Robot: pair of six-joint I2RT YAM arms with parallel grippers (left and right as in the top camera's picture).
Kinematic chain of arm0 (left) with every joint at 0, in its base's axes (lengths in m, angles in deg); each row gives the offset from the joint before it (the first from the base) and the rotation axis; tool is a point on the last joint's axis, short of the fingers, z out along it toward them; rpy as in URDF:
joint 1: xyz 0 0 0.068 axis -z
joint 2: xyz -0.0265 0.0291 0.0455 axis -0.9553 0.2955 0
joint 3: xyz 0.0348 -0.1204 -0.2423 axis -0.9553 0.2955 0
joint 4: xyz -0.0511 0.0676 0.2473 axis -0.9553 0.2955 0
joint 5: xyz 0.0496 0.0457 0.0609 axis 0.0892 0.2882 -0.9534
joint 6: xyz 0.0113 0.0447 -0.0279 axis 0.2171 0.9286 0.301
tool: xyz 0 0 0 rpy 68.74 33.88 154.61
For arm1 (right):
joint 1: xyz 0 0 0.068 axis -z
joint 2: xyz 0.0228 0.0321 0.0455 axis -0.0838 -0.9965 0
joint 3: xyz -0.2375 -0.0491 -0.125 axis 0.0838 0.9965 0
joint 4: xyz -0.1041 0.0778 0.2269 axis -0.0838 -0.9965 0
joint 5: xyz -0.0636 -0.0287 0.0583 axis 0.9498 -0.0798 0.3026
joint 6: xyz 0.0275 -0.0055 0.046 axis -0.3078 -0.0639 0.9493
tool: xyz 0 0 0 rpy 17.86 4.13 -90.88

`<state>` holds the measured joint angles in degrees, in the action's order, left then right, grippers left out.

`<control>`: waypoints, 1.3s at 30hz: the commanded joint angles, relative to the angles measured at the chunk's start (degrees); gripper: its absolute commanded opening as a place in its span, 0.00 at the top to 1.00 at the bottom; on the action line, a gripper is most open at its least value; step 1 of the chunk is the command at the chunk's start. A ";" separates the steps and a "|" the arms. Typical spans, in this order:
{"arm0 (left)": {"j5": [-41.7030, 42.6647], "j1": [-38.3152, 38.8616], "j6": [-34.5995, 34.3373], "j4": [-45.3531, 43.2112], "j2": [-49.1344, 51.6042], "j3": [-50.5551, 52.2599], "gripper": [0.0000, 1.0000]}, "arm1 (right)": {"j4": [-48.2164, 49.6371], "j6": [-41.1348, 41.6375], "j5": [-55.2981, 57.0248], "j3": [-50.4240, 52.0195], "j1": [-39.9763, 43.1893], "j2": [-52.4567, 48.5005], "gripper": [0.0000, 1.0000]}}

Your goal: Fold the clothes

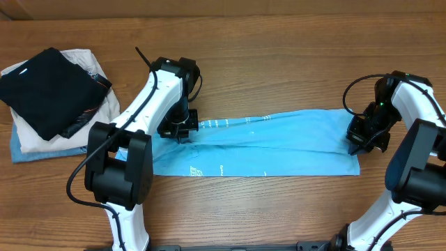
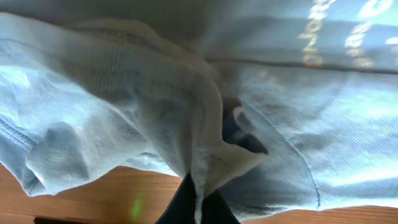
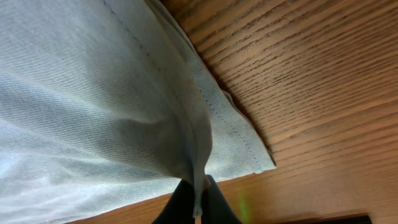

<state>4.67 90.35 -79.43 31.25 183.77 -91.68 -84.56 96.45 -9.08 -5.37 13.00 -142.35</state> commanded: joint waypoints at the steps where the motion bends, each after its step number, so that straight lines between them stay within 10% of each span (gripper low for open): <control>1: -1.25 0.13 0.68 0.00 -1.01 1.64 0.96 | -0.09 0.04 1.14 0.59 -0.07 1.09 0.94; 19: -0.90 1.70 1.79 2.14 -1.01 2.91 0.93 | -0.70 0.04 2.25 0.59 -0.07 1.09 0.93; 28: -1.31 2.51 1.79 3.26 -1.01 3.61 0.49 | -0.70 0.04 2.25 0.59 -0.07 1.09 0.93; 39: -2.91 2.32 1.27 -0.85 -1.01 3.58 0.64 | -0.66 0.04 2.23 0.59 -0.07 1.09 0.89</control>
<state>2.90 92.71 -77.84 31.18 183.77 -88.51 -85.17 96.47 -7.64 -5.20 13.00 -142.35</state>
